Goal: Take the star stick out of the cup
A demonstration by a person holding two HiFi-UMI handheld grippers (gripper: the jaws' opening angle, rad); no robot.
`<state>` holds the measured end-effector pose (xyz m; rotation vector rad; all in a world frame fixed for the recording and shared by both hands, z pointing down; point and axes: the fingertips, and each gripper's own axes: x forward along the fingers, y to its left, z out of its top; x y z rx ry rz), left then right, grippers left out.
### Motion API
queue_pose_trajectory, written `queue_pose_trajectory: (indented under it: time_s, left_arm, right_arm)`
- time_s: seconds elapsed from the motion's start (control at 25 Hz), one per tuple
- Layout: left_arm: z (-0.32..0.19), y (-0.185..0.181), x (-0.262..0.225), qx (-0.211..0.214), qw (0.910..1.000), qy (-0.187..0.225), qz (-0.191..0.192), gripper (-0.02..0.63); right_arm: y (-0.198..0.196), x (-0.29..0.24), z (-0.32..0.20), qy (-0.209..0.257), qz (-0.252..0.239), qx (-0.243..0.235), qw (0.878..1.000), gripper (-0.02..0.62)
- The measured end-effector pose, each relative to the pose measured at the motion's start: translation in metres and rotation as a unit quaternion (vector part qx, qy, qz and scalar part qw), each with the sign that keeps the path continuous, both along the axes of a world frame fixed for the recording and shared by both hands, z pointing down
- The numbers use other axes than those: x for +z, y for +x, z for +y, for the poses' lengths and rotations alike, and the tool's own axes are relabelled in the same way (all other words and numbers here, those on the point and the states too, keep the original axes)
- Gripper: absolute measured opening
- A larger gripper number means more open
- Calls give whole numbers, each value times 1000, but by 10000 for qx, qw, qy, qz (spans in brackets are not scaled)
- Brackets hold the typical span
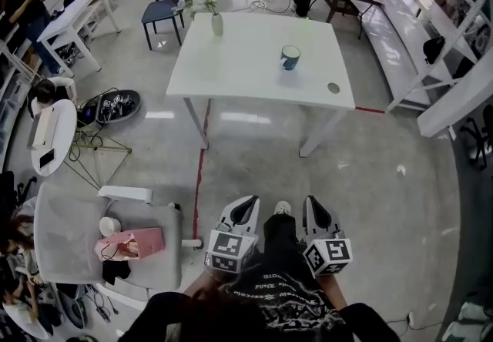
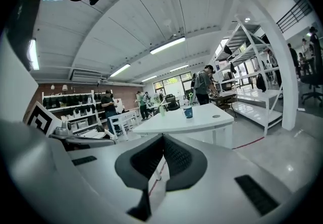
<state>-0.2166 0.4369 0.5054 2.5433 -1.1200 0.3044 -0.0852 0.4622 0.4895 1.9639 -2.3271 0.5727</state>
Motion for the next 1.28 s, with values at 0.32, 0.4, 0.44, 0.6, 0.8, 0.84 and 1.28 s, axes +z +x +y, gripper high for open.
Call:
queue_pose_trajectory:
  time_s: [0.32, 0.4, 0.44, 0.6, 0.8, 0.84, 1.28]
  left_arm:
    - [-67, 36, 6, -240, 9996, -64, -150, 20]
    - [-87, 47, 12, -361, 9991, -122, -199, 20]
    - [-97, 55, 14, -422, 9988, -141, -210, 20]
    - [-141, 103, 11, -539, 9982, -107, -220, 20]
    - [-183, 158, 4, -651, 9976, -4, -230, 20]
    - [-189, 167, 4, -673, 9975, 10, -236, 20]
    - [-240, 257, -3, -777, 9966, 38, -261, 20]
  right_arm:
    - [54, 7, -81, -63, -34, -141, 9999, 11]
    - [65, 9, -105, -38, -2, -305, 9995, 11]
    - [71, 9, -118, -12, -7, -399, 9992, 11]
    - [108, 7, -165, 107, -54, -714, 9974, 11]
    - [147, 6, -209, 146, -83, -1054, 9943, 11]
    - [154, 5, -216, 158, -88, -1107, 9937, 11]
    - [225, 1, -272, 110, -250, -1463, 9889, 11]
